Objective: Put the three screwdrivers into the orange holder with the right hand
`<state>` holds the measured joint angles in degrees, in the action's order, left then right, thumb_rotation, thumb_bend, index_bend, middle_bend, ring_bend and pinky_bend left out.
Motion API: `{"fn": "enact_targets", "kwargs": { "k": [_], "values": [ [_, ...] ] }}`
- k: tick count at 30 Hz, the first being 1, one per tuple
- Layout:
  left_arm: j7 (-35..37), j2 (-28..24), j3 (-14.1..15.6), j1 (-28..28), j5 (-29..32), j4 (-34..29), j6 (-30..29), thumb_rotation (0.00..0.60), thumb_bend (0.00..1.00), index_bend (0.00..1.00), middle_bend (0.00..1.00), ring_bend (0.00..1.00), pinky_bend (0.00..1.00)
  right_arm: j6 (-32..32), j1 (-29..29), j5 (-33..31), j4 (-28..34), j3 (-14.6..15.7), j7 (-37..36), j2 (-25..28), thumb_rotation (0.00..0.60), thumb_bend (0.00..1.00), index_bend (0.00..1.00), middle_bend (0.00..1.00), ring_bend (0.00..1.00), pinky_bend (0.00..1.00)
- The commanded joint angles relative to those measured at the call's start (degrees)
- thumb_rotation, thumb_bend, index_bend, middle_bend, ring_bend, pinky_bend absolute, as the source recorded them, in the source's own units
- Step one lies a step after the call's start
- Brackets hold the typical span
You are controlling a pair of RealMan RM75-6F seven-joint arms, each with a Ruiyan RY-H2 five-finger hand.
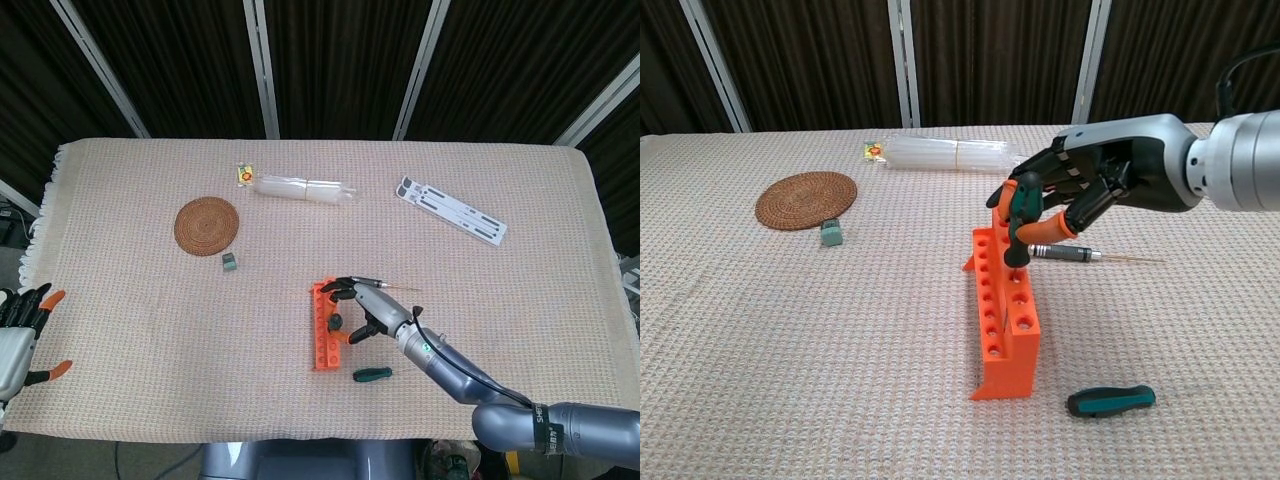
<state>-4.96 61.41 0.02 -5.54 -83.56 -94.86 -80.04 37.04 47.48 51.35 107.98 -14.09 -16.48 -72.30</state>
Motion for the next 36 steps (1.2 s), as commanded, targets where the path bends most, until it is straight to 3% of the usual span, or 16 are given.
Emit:
{"fn": "enact_targets", "kwargs": {
  "k": [1, 11, 21, 27, 31, 36],
  "values": [
    [-0.16, -0.14, 0.02, 0.04, -0.13, -0.19, -0.14, 0.6, 0.02, 0.1, 0.0, 0.0, 0.0, -0.47, -0.58, 0.86, 0.04, 0.08, -0.78, 0.43, 0.6, 0.34, 0.52, 0.14, 0.0, 0.0],
    [-0.44, -0.51, 0.21, 0.41, -0.44, -0.9, -0.73, 0.6, 0.02, 0.1, 0.0, 0.0, 0.0, -2.03, -1.91, 4.71, 0.72, -0.15, -2.91, 2.04, 0.6, 0.22, 0.44, 0.11, 0.0, 0.0],
    [-0.11, -0.6, 0.3, 0.76, -0.55, -0.87, -1.21, 0.6, 0.02, 0.09, 0.0, 0.0, 0.0, -1.41, -1.85, 5.27, 1.32, -0.73, -3.02, 2.32, 0.6, 0.21, 0.39, 0.1, 0.0, 0.0],
    [0.49, -0.52, 0.18, 0.85, -0.7, -0.46, -1.47, 0.6, 0.02, 0.09, 0.0, 0.0, 0.0, -0.4, -2.21, 5.83, 3.72, -2.36, -2.91, 6.28, 0.6, 0.21, 0.31, 0.1, 0.0, 0.0],
    [0.92, -0.46, 0.15, 0.88, -0.63, 0.0, -1.42, 0.6, 0.02, 0.09, 0.0, 0.0, 0.0, 0.7, -3.02, 6.17, 4.62, -3.49, -3.15, 9.66, 0.6, 0.21, 0.31, 0.1, 0.0, 0.0],
    [1.13, 0.13, 0.17, 0.86, -0.7, 0.67, -1.32, 0.6, 0.02, 0.09, 0.0, 0.0, 0.0, 6.83, -4.13, 5.08, 2.2, -3.6, 1.38, 11.46, 0.6, 0.22, 0.37, 0.12, 0.0, 0.0]
  ]
}}
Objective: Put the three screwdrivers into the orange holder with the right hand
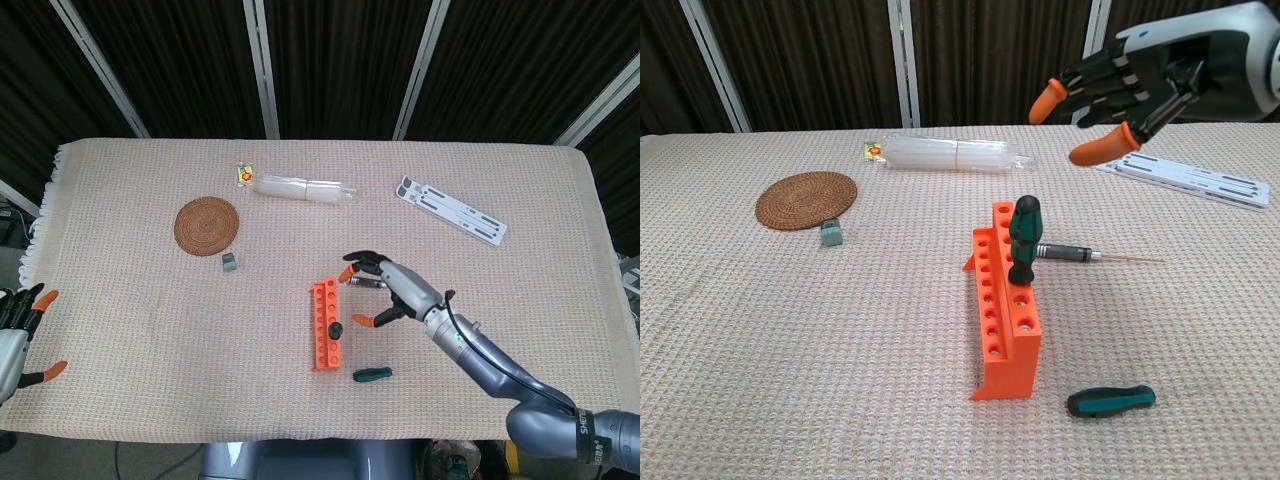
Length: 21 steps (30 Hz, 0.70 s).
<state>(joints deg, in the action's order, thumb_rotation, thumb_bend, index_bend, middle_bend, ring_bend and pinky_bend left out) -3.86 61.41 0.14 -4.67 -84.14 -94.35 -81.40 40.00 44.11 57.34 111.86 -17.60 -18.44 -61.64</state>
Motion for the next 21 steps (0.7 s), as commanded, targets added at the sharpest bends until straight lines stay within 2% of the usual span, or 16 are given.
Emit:
{"fn": "enact_targets", "kwargs": {
  "k": [1, 7, 13, 21],
  "values": [
    [0.03, 0.19, 0.08, 0.0, -0.16, 0.23, 0.04, 0.6, 0.02, 0.09, 0.0, 0.0, 0.0, 4.81, -0.69, -1.38, -2.3, 0.22, 4.76, 0.54, 0.6, 0.22, 0.38, 0.12, 0.0, 0.0],
    [-0.27, 0.41, 0.05, -0.04, -0.08, 0.19, 0.15, 0.6, 0.02, 0.09, 0.0, 0.0, 0.0, 9.13, 0.71, -5.19, -6.55, 2.46, 13.96, -2.58, 0.6, 0.25, 0.44, 0.13, 0.0, 0.0],
    [-0.94, 0.27, 0.07, 0.12, 0.13, -0.24, 0.02, 0.6, 0.02, 0.09, 0.0, 0.0, 0.0, 14.41, 4.36, -6.23, -14.49, 6.69, 31.05, -9.86, 0.6, 0.25, 0.44, 0.13, 0.0, 0.0],
    [-1.59, 0.2, 0.11, 0.48, 0.91, -0.28, 0.04, 0.6, 0.02, 0.09, 0.0, 0.0, 0.0, 15.62, 9.58, -10.62, -21.68, 9.36, 48.77, -17.69, 0.6, 0.16, 0.3, 0.06, 0.0, 0.0]
  ]
}}
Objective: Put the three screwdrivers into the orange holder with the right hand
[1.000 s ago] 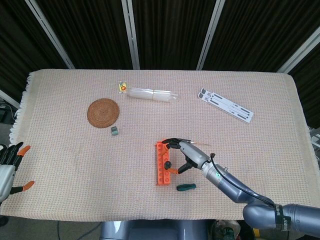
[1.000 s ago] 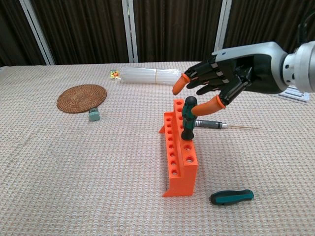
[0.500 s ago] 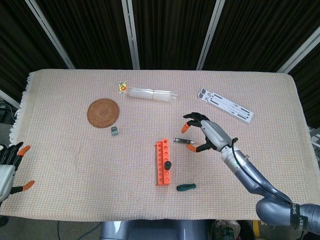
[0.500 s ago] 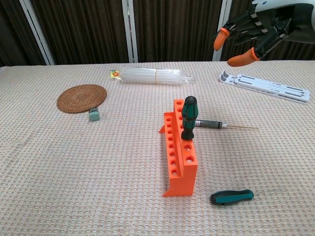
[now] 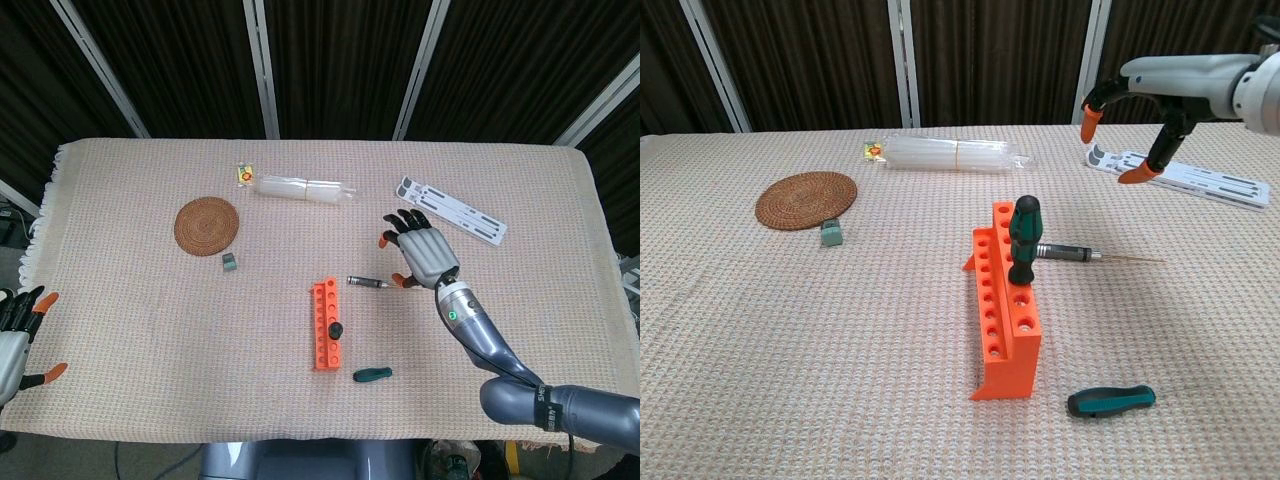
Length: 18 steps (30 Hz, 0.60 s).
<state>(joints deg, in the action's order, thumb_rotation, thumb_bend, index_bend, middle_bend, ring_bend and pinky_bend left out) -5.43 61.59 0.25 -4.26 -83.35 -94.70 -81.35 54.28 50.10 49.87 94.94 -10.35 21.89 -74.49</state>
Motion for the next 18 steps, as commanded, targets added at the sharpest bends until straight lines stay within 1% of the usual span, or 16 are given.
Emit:
{"fn": "enact_targets", "kwargs": {
  "k": [1, 6, 8, 13, 18],
  "values": [
    [0.04, 0.05, 0.02, 0.13, 0.21, 0.13, 0.01, 0.6, 0.02, 0.09, 0.0, 0.0, 0.0, 1.34, 4.28, -4.56, -5.54, 2.02, 10.26, -5.98, 0.6, 0.16, 0.3, 0.06, 0.0, 0.0],
    [0.28, 0.24, 0.11, 0.19, 0.44, 0.63, 0.32, 0.6, 0.02, 0.09, 0.0, 0.0, 0.0, -0.35, 6.42, -9.26, -7.95, 1.59, 13.98, -9.13, 0.6, 0.16, 0.3, 0.04, 0.0, 0.0],
    [0.38, 0.37, 0.13, 0.22, 0.56, 0.93, 0.46, 0.6, 0.02, 0.09, 0.0, 0.0, 0.0, -1.04, 7.41, -10.82, -9.25, 1.68, 15.62, -10.5, 0.6, 0.16, 0.32, 0.04, 0.0, 0.0],
    [0.63, 0.5, 0.18, 0.27, 0.76, 1.23, 0.71, 0.6, 0.02, 0.09, 0.0, 0.0, 0.0, -1.3, 9.31, -12.81, -12.25, 3.12, 20.51, -13.69, 0.6, 0.16, 0.37, 0.04, 0.0, 0.0],
    [0.68, 0.55, 0.33, 0.37, 0.76, 1.34, 0.83, 0.6, 0.02, 0.09, 0.0, 0.0, 0.0, -3.07, 10.61, -15.69, -14.8, 3.47, 22.49, -16.38, 0.6, 0.16, 0.4, 0.04, 0.0, 0.0]
  ]
}}
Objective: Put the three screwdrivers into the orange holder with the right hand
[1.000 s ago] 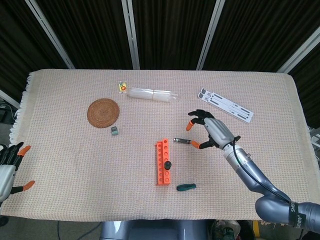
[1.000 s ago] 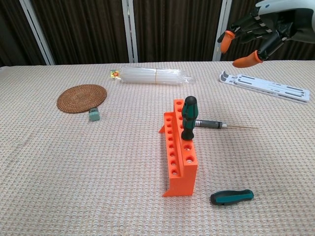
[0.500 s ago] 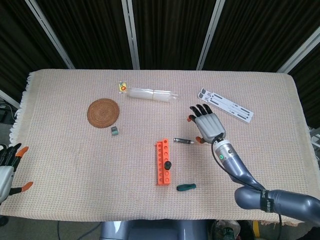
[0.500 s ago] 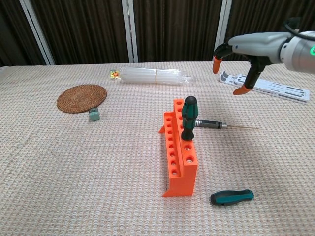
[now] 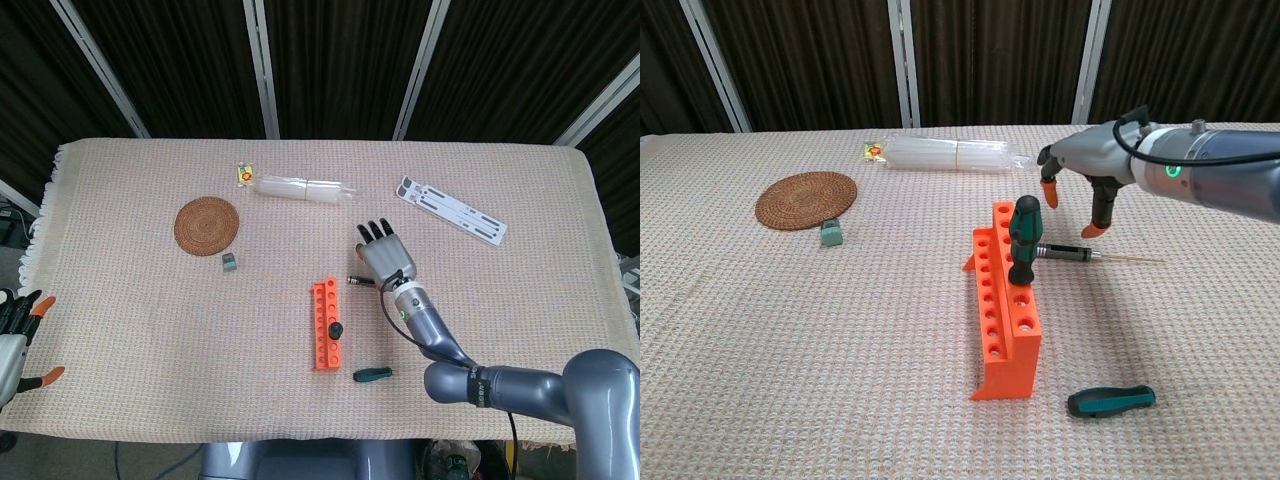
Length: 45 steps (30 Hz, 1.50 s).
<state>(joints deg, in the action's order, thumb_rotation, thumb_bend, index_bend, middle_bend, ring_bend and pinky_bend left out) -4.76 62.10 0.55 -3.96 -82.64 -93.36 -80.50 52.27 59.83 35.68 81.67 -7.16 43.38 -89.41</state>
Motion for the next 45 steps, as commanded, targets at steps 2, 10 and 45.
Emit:
{"fn": "enact_targets", "kwargs": {
  "k": [2, 10, 45],
  "values": [
    [-0.11, 0.03, 0.03, 0.26, 0.27, 0.09, -0.18, 0.6, 0.02, 0.09, 0.0, 0.0, 0.0, -1.93, 1.34, -2.64, -2.74, 0.2, 1.29, -2.48, 0.6, 0.16, 0.4, 0.04, 0.0, 0.0],
    [-0.34, -0.22, 0.05, 0.64, 0.61, -0.06, -0.45, 0.6, 0.02, 0.09, 0.0, 0.0, 0.0, -4.5, 2.55, -6.23, -6.45, -0.19, 1.51, -4.52, 0.6, 0.16, 0.4, 0.04, 0.0, 0.0],
    [-1.56, -0.57, -0.35, -0.1, 1.29, -0.91, 0.95, 0.6, 0.02, 0.09, 0.0, 0.0, 0.0, -3.87, 5.95, -8.23, -1.92, 4.58, 5.71, -3.78, 0.6, 0.16, 0.48, 0.09, 0.0, 0.0]
  ]
}}
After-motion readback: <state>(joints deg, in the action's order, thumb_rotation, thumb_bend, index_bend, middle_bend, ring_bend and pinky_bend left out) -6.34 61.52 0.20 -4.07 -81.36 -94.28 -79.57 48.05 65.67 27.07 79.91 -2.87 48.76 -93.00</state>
